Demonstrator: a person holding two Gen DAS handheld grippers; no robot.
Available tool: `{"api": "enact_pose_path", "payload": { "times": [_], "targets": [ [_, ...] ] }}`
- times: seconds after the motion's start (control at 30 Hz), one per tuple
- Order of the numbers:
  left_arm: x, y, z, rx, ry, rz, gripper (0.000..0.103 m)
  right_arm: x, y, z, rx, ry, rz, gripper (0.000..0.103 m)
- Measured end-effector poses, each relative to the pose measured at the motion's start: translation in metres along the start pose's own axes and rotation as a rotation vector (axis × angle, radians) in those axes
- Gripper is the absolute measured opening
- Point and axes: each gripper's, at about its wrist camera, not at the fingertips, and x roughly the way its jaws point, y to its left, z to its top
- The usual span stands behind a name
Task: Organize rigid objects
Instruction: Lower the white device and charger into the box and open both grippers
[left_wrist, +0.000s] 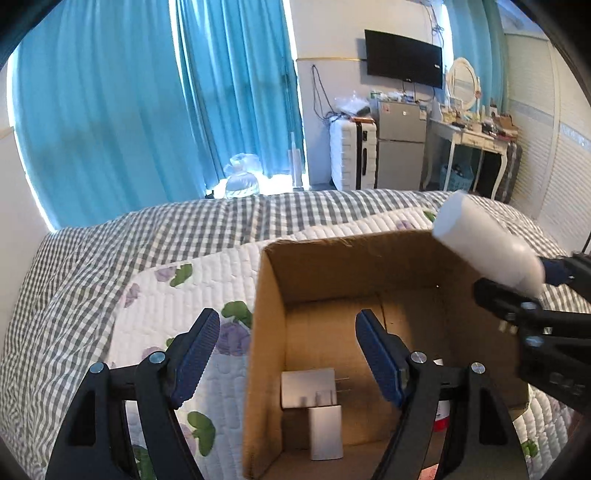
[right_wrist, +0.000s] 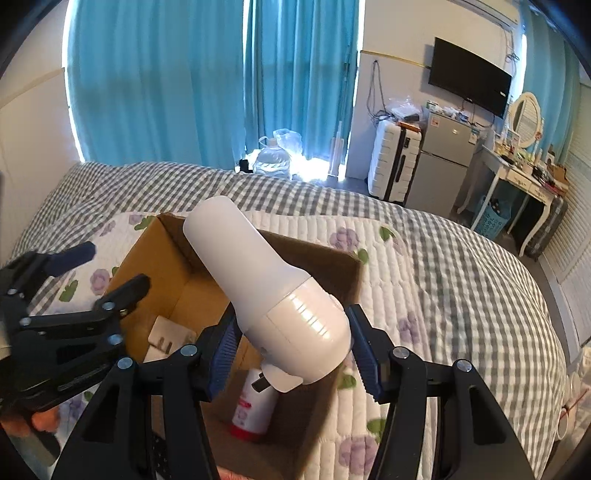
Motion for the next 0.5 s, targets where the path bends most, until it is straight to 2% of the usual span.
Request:
{"api": "enact_pose_path", "payload": {
  "times": [0.17,0.2,0.23,0.3,0.5],
  "targets": [
    [-0.005,0.007,-0.002,-0.001,-0.015,-0.003,0.078,0.018,0.006,0.001,0.043,-0.016,0.04,0.059],
    [-0.007,0.009,-0.003,-0.005,-0.017,-0.007,0.078,0.019,0.006,0.001,0.051,-0.012,0.041,0.063],
    [-0.011,0.011,-0.003,-0.009,-0.019,-0.014,0.079,0.017,0.006,0.0,0.052,-0.012,0.037,0.074],
    [-0.022,0.014,-0.003,-0.023,-0.023,-0.015,0.091,0.006,0.007,-0.002,0.047,-0.031,0.018,0.076],
    [-0.077,0.017,-0.002,-0.019,-0.058,-0.012,0.101,-0.059,0.007,-0.001,0.008,-0.067,-0.032,0.078]
  ]
}}
